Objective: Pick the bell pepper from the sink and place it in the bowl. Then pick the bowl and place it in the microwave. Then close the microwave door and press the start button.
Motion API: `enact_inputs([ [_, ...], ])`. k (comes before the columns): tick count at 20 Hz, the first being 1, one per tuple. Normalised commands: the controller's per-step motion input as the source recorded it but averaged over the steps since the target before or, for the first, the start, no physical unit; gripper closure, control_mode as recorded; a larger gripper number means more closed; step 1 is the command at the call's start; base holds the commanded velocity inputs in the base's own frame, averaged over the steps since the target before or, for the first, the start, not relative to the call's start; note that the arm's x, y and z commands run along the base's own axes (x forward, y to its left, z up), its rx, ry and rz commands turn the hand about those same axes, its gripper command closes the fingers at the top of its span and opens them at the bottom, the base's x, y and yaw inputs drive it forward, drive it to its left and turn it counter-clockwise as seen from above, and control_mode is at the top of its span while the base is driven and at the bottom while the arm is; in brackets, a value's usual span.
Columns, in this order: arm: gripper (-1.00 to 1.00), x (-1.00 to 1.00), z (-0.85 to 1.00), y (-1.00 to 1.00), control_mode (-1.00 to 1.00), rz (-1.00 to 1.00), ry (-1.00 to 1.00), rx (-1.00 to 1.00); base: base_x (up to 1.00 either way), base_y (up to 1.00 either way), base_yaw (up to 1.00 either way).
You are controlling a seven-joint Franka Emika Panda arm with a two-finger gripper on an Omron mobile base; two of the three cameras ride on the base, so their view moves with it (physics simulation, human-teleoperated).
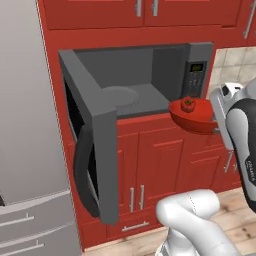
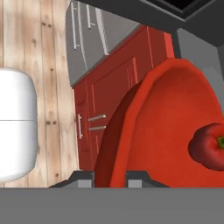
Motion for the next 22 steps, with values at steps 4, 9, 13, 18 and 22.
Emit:
enact_inputs([
  [4, 1.00, 0.00, 0.00, 0.00, 1.00, 0.00, 0.00, 0.00, 0.05, 0.16, 0.03],
  [9, 1.00, 0.00, 0.00, 0.00, 1.00, 0.00, 0.00, 0.00, 0.58, 0.00, 0.02],
  [13, 1.00, 0.00, 0.00, 0.00, 1.00, 0.00, 0.00, 0.00, 0.16, 0.00, 0.10],
  [18, 1.00, 0.00, 0.00, 0.00, 1.00, 0.00, 0.00, 0.00, -0.06, 0.02, 0.13],
  [22, 1.00, 0.00, 0.00, 0.00, 1.00, 0.00, 0.00, 0.00, -0.09, 0.02, 0.04],
])
